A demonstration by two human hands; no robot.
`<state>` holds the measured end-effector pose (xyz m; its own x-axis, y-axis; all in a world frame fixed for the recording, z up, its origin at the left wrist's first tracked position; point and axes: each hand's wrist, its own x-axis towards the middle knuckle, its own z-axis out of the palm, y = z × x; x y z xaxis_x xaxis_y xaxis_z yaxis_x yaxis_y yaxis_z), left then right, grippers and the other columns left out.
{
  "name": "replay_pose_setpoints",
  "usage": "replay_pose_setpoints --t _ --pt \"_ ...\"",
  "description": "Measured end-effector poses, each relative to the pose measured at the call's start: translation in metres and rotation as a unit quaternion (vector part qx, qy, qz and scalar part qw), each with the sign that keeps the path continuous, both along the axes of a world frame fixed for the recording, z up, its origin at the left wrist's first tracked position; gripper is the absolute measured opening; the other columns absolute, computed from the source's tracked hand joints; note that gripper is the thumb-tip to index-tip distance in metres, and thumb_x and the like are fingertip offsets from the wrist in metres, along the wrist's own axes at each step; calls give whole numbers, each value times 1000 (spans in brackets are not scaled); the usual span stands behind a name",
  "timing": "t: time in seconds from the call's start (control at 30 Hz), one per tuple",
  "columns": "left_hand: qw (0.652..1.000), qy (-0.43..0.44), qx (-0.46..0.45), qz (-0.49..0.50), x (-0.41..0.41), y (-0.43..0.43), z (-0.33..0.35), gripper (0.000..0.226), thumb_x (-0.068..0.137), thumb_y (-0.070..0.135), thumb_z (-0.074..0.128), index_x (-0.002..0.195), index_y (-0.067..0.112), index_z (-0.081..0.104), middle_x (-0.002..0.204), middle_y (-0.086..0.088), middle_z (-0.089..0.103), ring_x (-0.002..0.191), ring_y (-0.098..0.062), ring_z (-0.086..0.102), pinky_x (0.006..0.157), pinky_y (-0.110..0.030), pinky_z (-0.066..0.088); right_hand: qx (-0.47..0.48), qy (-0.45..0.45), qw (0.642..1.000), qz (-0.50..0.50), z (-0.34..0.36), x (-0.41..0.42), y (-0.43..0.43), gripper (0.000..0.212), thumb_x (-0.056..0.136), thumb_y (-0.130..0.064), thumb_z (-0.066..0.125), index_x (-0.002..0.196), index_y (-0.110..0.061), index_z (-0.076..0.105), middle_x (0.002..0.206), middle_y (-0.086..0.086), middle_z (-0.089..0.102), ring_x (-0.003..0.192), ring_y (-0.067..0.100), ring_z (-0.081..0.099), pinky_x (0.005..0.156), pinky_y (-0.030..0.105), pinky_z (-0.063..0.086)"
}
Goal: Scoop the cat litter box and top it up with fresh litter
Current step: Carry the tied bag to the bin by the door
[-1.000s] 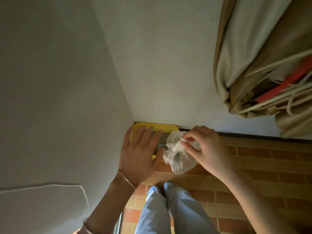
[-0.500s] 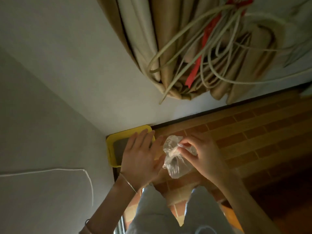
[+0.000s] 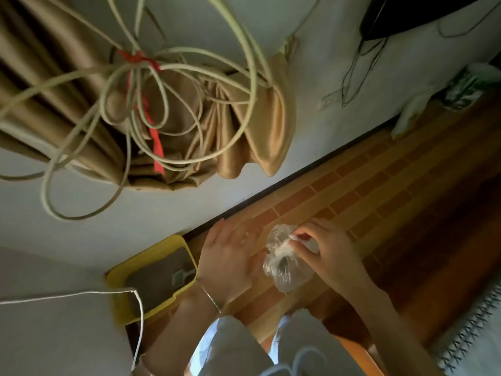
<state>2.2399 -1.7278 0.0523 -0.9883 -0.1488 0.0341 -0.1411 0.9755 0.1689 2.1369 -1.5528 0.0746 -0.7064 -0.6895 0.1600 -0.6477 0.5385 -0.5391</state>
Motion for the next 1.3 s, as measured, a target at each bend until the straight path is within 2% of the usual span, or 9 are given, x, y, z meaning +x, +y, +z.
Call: replay_pose_setpoints --t 0.1,0.3,0.47,0.53,0.63,0.83,0.97,1.1,1.3 --pt "1000 1 -11 -16 -40 41 2 49 83 49 34 113 25 64 114 0 66 105 -27 62 95 -47 43 4 4 1000 -16 3 -33 42 30 83 -43 50 85 -18 67 77 -14 61 68 0 55 64 11 41" --pt "998 -10 -5 -67 -112 102 -1 46 84 50 36 118 26 57 121 -1 62 112 -27 57 97 -44 41 30 16 996 -87 10 -87 114 16 79 -32 67 89 -19 68 82 -6 65 71 4 55 68 14 42" --pt "992 5 7 -126 -166 139 10 51 91 51 26 118 24 60 126 -2 60 115 -28 56 97 -46 42 31 -22 988 -149 12 -119 161 15 84 -31 64 95 -20 66 91 -8 63 82 8 54 80 29 48" --pt "989 2 15 -146 -187 150 10 54 93 53 21 118 24 60 127 -3 59 118 -28 54 97 -48 42 28 -22 985 -167 13 -129 174 14 85 -28 64 95 -19 67 88 -11 60 80 5 51 81 27 45" --pt "985 5 7 -175 -220 161 3 48 90 49 32 117 24 62 126 -2 60 117 -27 55 99 -45 41 31 -30 979 -199 8 -149 191 14 85 -28 64 95 -18 66 85 -15 54 77 3 48 78 25 44" --pt "975 24 12 -220 -297 180 1 46 88 48 34 116 23 62 120 -2 64 112 -26 58 97 -45 41 61 -30 969 -239 2 -206 214 13 86 -31 62 96 -22 65 86 -16 55 78 -2 46 77 19 32" --pt "964 27 5 -263 -362 185 2 46 87 49 35 114 24 62 116 -1 65 110 -26 59 95 -45 43 67 -35 958 -276 9 -258 223 17 89 -34 57 102 -25 63 93 -14 58 82 -2 44 79 19 36" --pt "954 25 5 -298 -428 189 7 48 87 50 34 117 24 61 119 -1 63 115 -26 56 96 -47 44 59 -21 951 -304 18 -311 225 16 89 -32 58 101 -23 64 94 -11 60 86 4 50 82 28 44" --pt "938 73 -2 -340 -510 193 15 46 84 46 41 115 21 62 117 -1 63 113 -24 56 97 -43 42 42 -18 944 -327 24 -374 230 14 88 -30 58 99 -22 64 92 -10 62 88 9 54 80 27 40"
